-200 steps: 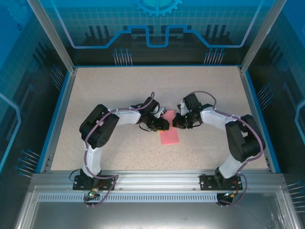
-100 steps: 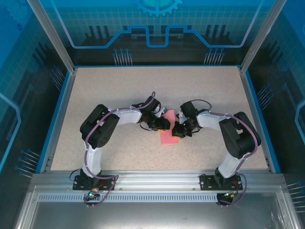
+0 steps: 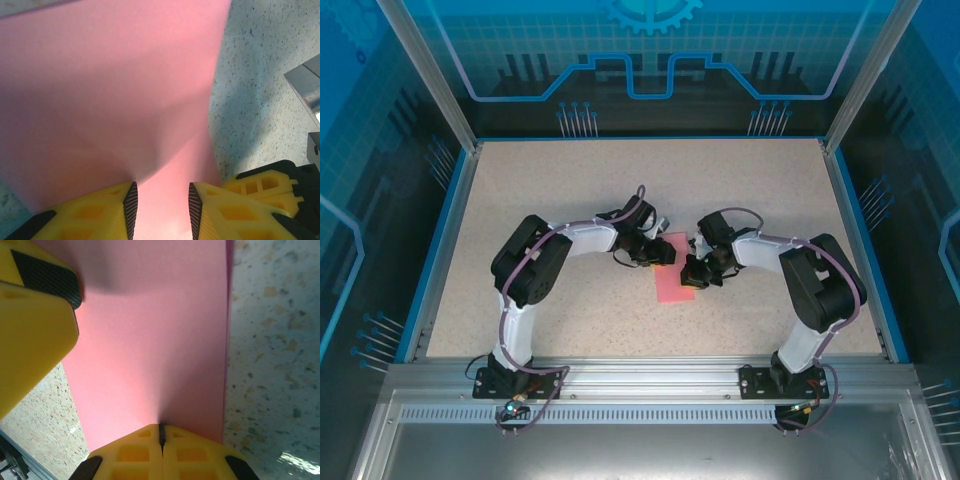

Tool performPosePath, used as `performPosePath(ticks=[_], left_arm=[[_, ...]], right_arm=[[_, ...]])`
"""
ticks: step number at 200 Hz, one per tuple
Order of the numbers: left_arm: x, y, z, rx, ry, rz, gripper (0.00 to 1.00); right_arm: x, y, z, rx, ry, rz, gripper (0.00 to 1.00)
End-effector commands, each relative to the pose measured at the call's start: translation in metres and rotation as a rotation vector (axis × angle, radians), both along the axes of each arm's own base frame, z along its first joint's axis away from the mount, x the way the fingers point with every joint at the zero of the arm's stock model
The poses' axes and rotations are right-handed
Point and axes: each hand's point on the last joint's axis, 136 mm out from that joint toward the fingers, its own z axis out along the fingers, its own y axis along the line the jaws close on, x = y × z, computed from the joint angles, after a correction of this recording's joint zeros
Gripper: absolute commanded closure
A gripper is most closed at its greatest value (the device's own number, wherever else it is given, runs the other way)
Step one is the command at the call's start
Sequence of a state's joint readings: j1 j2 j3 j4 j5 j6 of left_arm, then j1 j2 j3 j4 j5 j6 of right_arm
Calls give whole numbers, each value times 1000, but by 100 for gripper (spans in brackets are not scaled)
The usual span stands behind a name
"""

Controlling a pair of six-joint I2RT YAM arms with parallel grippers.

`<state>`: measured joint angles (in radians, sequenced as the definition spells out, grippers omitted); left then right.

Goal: Fold a paper plane with a square sheet of paper (fold left side to right side)
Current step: First fold the square sheet of paper in half at the center of the table.

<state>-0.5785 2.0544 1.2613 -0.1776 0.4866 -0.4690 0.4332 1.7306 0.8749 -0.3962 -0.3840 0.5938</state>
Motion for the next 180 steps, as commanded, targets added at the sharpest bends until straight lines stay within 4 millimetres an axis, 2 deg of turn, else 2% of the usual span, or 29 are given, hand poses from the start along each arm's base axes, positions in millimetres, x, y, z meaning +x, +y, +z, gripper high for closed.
performPosePath(ticks=[1,80,133,157,180], left_arm=[[17,12,-11,51,-36,29,64],[62,32,-6,64,-68,113,64],[88,47,-13,90,-64,151,63],[93,54,-16,95,-61,164,63],[98,55,-8,76,-72,164,62]], right_arm=[[-30,-34,-36,-201,116,16,96],[-39,-35,-43,-194,141,27,97],[-42,-34,-43,-181,146,21,97],[-44,-25,-42,-122,156,4,97],[-45,-10,-41,-56,162,-11,97]])
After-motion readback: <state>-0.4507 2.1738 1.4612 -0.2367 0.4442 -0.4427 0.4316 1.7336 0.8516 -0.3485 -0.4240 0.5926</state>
